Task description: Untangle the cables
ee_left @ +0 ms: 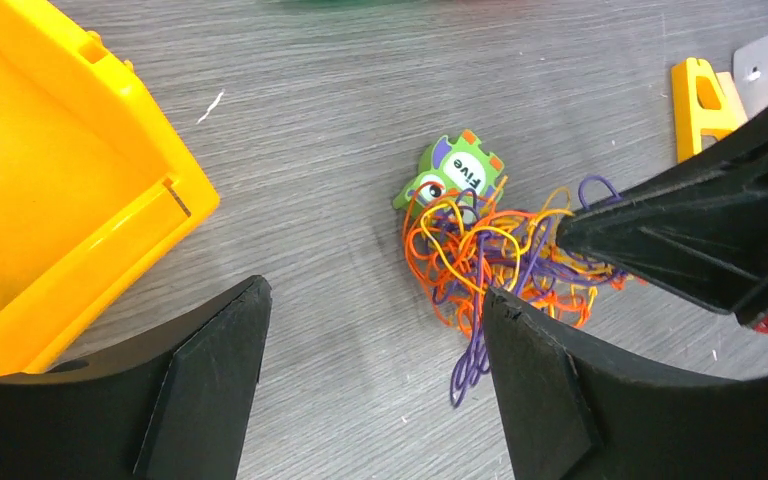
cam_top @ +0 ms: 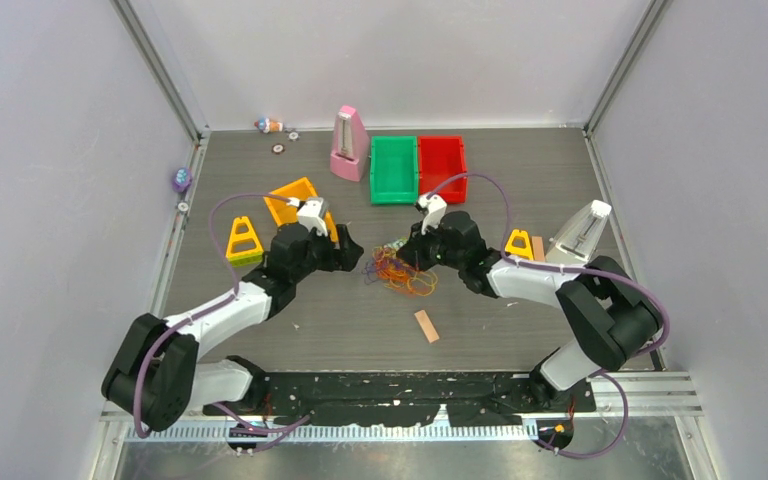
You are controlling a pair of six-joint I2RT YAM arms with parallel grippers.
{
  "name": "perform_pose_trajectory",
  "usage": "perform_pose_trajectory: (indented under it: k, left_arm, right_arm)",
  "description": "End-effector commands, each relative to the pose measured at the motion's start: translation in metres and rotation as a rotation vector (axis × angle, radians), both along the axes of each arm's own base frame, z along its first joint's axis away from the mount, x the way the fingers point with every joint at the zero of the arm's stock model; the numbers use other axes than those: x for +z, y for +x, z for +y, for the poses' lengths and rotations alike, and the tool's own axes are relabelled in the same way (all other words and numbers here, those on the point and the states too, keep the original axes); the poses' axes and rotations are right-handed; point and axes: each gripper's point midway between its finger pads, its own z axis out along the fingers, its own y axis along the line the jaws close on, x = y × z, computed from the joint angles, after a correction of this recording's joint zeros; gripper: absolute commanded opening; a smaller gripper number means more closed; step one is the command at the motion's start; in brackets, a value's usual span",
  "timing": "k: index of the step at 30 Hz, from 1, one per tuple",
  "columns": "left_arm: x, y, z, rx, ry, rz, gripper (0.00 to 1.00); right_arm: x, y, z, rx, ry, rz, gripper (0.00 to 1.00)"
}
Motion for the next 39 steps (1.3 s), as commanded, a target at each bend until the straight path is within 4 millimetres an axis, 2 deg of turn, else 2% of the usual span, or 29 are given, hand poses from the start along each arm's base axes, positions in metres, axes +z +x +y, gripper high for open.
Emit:
perform_pose_trajectory:
  k: [1, 7, 12, 14, 22, 26, 28, 30, 31, 32, 34, 37, 39]
  left_arm:
    - [0.011, 0.001, -0.011, -0.052, -0.073, -0.003, 0.78]
    - [-0.005, 0.0, -0.033, -0.16, -0.065, 0.097, 0.69]
    - [-0.028, 0.003, -0.032, -0.14, -0.011, 0.205, 0.63]
    - [-0.032, 0.003, -0.039, -0.169, -0.01, 0.238, 0.61]
    - [-0.035, -0.006, -0.077, -0.3, -0.035, 0.26, 0.69]
    - [-0.042, 0.0, -0.083, -0.292, -0.028, 0.287, 0.67]
    - [-0.047, 0.002, -0.085, -0.29, -0.022, 0.31, 0.61]
    - [-0.049, 0.004, -0.088, -0.291, -0.022, 0.322, 0.5]
    - [-0.051, 0.005, -0.087, -0.287, -0.013, 0.333, 0.38]
    - [-0.053, 0.006, -0.087, -0.284, -0.003, 0.343, 0.28]
    - [-0.057, 0.009, -0.085, -0.274, 0.026, 0.362, 0.12]
    - [-0.056, 0.012, -0.084, -0.271, 0.035, 0.35, 0.1]
    - [-0.056, 0.013, -0.085, -0.27, 0.033, 0.344, 0.15]
  right_arm:
    - [0.012, 0.021, -0.016, -0.14, 0.039, 0.005, 0.05]
    - [0.005, 0.026, -0.02, -0.125, 0.152, 0.112, 0.05]
    - [0.0, 0.029, -0.027, -0.132, 0.146, 0.134, 0.05]
    - [0.001, 0.029, -0.029, -0.134, 0.142, 0.129, 0.05]
    - [0.003, 0.025, -0.025, -0.097, 0.155, 0.125, 0.05]
    - [0.008, 0.019, -0.018, -0.04, 0.188, 0.116, 0.08]
    - [0.008, 0.017, -0.015, -0.023, 0.19, 0.117, 0.12]
    - [0.007, 0.015, -0.014, -0.006, 0.188, 0.117, 0.24]
    - [0.008, 0.014, -0.014, 0.0, 0.188, 0.116, 0.43]
    - [0.006, 0.013, -0.015, -0.003, 0.179, 0.114, 0.56]
    - [0.002, 0.012, -0.019, -0.019, 0.151, 0.114, 0.66]
    - [-0.005, 0.015, -0.027, -0.052, 0.085, 0.109, 0.71]
    - [-0.014, 0.016, -0.031, -0.072, 0.032, 0.125, 0.72]
